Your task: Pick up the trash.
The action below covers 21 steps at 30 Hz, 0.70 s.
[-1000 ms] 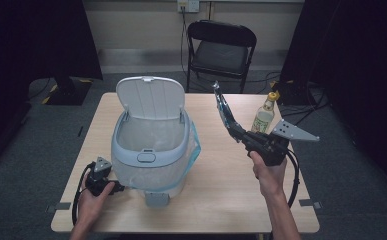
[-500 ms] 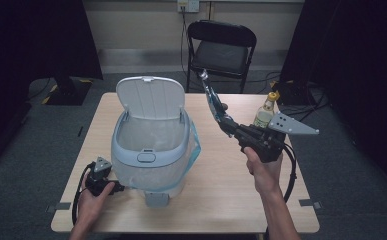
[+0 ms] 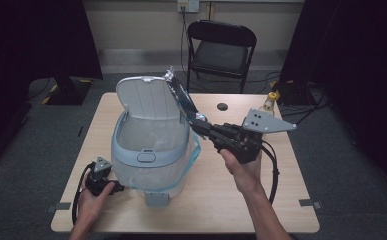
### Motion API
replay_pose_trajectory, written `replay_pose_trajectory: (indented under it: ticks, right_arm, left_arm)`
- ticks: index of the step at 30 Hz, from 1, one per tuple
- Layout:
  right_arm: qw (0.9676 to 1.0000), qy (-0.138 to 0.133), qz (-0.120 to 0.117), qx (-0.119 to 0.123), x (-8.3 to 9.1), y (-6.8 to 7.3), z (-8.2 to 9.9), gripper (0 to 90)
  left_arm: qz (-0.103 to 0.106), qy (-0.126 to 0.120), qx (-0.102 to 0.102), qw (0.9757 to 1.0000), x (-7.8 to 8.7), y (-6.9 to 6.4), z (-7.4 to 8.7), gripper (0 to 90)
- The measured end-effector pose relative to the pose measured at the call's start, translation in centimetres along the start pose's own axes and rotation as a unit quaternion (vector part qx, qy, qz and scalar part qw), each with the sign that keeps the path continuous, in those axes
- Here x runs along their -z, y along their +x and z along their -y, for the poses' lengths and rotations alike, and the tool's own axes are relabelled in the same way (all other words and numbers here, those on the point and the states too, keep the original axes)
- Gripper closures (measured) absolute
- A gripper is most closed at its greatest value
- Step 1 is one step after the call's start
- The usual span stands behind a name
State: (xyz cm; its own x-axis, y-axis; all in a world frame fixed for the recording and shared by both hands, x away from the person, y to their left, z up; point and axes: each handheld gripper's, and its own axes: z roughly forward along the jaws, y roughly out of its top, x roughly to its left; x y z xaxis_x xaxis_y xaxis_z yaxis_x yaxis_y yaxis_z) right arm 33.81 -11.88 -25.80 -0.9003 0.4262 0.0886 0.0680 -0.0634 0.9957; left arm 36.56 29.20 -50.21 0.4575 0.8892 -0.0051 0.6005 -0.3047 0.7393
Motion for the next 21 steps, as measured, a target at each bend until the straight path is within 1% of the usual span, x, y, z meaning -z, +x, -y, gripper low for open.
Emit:
replay_pose_trajectory:
  ticks: [5, 7, 12, 13, 14, 15, 17, 18, 21]
  right_arm:
    - [0.9997, 0.001, -0.023, 0.003, -1.6, 0.8, -0.6, 90.0]
    - [0.9995, 0.004, -0.030, 0.009, -2.3, 1.2, -0.7, 90.0]
    - [0.9988, 0.012, -0.048, 0.004, -4.0, 1.3, -0.9, 90.0]
    - [0.9986, 0.014, -0.052, 0.004, -4.4, 1.3, -0.9, 90.0]
    - [0.9983, 0.019, -0.055, 0.004, -4.9, 1.3, -0.8, 90.0]
    - [0.9980, 0.023, -0.059, 0.003, -5.3, 1.2, -0.6, 90.0]
    - [0.9973, 0.036, -0.064, -0.003, -6.1, 1.0, -0.3, 90.0]
    - [0.9974, 0.040, -0.060, -0.007, -6.5, 1.0, 0.1, 90.0]
    - [0.9965, 0.051, -0.064, -0.018, -7.2, 0.8, 0.8, 90.0]
  left_arm:
    - [0.000, 0.000, 0.000, 1.0000, 0.0, 0.0, 0.0, 13.7]
    - [0.000, 0.000, 0.000, 1.0000, 0.0, 0.0, 0.0, 13.7]
    - [0.000, 0.000, 0.000, 1.0000, 0.0, 0.0, 0.0, 13.7]
    - [0.001, 0.000, 0.001, 1.0000, 0.0, 0.0, 0.0, 13.7]
    - [-0.002, 0.000, -0.002, 1.0000, 0.0, 0.0, 0.0, 13.7]
    - [0.001, 0.001, 0.000, 1.0000, 0.0, 0.0, 0.0, 13.7]
    - [0.000, 0.000, 0.000, 1.0000, 0.0, 0.0, 0.0, 13.7]
    - [0.000, 0.000, 0.000, 1.0000, 0.0, 0.0, 0.0, 13.7]
    - [0.000, 0.000, 0.000, 1.0000, 0.0, 0.0, 0.0, 13.7]
